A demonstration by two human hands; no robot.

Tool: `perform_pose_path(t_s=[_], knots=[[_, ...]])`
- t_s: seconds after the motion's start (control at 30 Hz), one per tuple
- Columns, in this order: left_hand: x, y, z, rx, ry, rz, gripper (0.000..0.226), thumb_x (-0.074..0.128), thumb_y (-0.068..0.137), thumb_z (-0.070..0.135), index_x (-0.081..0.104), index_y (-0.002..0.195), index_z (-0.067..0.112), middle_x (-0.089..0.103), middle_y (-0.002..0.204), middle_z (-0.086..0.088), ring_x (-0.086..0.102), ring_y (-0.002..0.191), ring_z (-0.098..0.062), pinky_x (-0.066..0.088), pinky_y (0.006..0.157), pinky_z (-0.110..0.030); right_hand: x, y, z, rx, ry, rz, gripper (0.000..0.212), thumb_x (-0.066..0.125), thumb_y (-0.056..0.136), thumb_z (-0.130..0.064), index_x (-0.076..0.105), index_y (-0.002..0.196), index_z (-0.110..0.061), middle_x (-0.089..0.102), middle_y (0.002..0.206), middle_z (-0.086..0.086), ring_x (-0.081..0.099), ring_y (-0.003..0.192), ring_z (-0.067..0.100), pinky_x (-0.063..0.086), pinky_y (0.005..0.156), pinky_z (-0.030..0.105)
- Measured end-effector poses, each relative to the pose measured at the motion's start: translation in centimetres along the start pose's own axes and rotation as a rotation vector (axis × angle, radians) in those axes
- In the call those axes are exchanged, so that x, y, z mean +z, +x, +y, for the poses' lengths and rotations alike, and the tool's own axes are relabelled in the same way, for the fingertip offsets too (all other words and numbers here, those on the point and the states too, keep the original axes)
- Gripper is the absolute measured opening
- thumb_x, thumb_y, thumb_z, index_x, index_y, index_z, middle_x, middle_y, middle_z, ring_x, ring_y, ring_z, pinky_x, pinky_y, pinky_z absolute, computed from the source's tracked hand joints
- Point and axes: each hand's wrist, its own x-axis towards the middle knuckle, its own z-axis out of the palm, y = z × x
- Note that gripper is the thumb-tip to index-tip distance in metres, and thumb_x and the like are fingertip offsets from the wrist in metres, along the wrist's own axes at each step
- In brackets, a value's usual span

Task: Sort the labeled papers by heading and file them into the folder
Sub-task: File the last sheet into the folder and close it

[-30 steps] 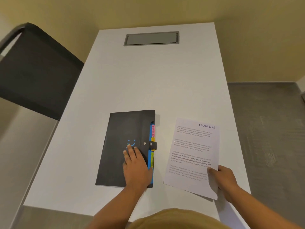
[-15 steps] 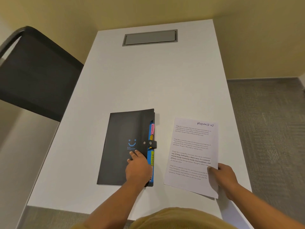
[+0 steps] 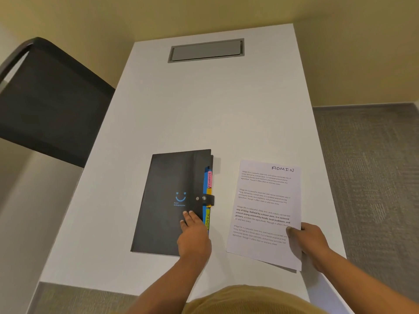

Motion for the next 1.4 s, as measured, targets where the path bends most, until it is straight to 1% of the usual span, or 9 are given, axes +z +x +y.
perform_pose_path(t_s=[0.23,0.43,0.57,0.73,0.9,1.03,1.2,1.3,1.4], knots=[[0.1,-0.2,-0.8,0.009,0.026,0.074,0.093,0.06,0.094,0.018,-0.011,0.151,0.002,0.0,0.163,-0.016,0.012,0.149,-0.033,0.051,0.1,-0.038,-0.3,0.0,0.0,-0.003,-0.006,-0.024,0.014,0.059,0.093,-0.012,0.07,0.1,-0.01,0.069,0.098,0.008,0.065,0.085,0.023,0.047,0.06,0.026],[-1.6,-0.9,-3.0,0.167,0.037,0.136,0.117,0.072,0.085,0.015,-0.025,0.149,0.031,0.004,0.163,-0.01,0.027,0.145,-0.031,0.055,0.089,-0.038,-0.7,0.4,0.0,-0.001,-0.01,-0.06,0.016,0.058,0.092,-0.011,0.072,0.1,-0.008,0.072,0.1,0.008,0.067,0.087,0.025,0.049,0.063,0.028],[-2.5,-1.4,-4.0,0.194,0.006,0.112,0.107,0.067,0.089,0.012,-0.016,0.151,0.037,0.013,0.162,-0.007,0.051,0.13,-0.024,0.056,0.088,-0.035,-0.8,0.4,-0.1,-0.001,-0.005,-0.071,0.015,0.058,0.093,-0.01,0.071,0.099,-0.009,0.072,0.1,0.009,0.067,0.085,0.024,0.049,0.061,0.028],[-2.8,-1.6,-4.2,0.197,-0.022,0.09,0.093,0.063,0.093,0.018,-0.006,0.154,0.031,0.018,0.161,-0.004,0.058,0.12,-0.018,0.055,0.088,-0.029,-0.9,0.5,0.3,0.0,0.0,-0.067,0.013,0.059,0.093,-0.012,0.071,0.099,-0.01,0.072,0.102,0.009,0.067,0.087,0.025,0.049,0.062,0.029],[-2.6,-1.6,-3.7,0.236,0.142,0.028,0.095,0.067,0.089,0.016,-0.001,0.154,0.032,0.007,0.162,-0.014,0.043,0.136,-0.028,0.054,0.092,-0.038,-0.7,0.6,0.4,0.005,0.004,-0.067,0.02,0.06,0.094,-0.014,0.071,0.109,-0.008,0.072,0.107,0.01,0.066,0.093,0.027,0.051,0.069,0.033],[-2.8,-1.4,-2.5,0.23,0.314,-0.044,0.056,0.06,0.094,0.015,0.035,0.144,0.013,-0.006,0.161,-0.021,0.018,0.147,-0.038,0.053,0.093,-0.039,-0.7,0.6,0.5,0.0,0.006,-0.059,0.02,0.06,0.093,-0.014,0.071,0.109,-0.007,0.071,0.107,0.01,0.066,0.093,0.028,0.051,0.07,0.033],[-3.9,-1.0,-2.1,0.189,0.325,-0.069,0.045,0.06,0.095,0.019,0.046,0.136,0.006,0.007,0.162,-0.017,0.039,0.138,-0.034,0.054,0.09,-0.037,-0.8,0.1,0.5,-0.054,-0.001,-0.042,0.019,0.058,0.095,-0.013,0.07,0.109,-0.01,0.071,0.103,0.007,0.066,0.092,0.026,0.051,0.074,0.034],[-5.2,-1.2,-3.0,0.168,0.25,-0.03,0.06,0.062,0.094,0.024,0.035,0.145,0.009,0.022,0.159,-0.013,0.056,0.12,-0.025,0.054,0.085,-0.034,-1.2,-0.9,0.0,-0.155,-0.001,0.013,0.021,0.057,0.096,-0.015,0.07,0.113,-0.012,0.072,0.102,0.005,0.067,0.089,0.023,0.05,0.068,0.031],[-5.8,-1.4,-4.6,0.133,0.169,0.053,0.076,0.064,0.092,0.024,0.019,0.152,0.011,0.049,0.142,-0.008,0.063,0.106,-0.019,0.054,0.085,-0.033,-1.9,-2.5,-1.4,-0.255,0.059,0.057,0.018,0.059,0.096,-0.014,0.07,0.109,-0.013,0.073,0.1,0.005,0.068,0.083,0.017,0.048,0.061,0.026]])
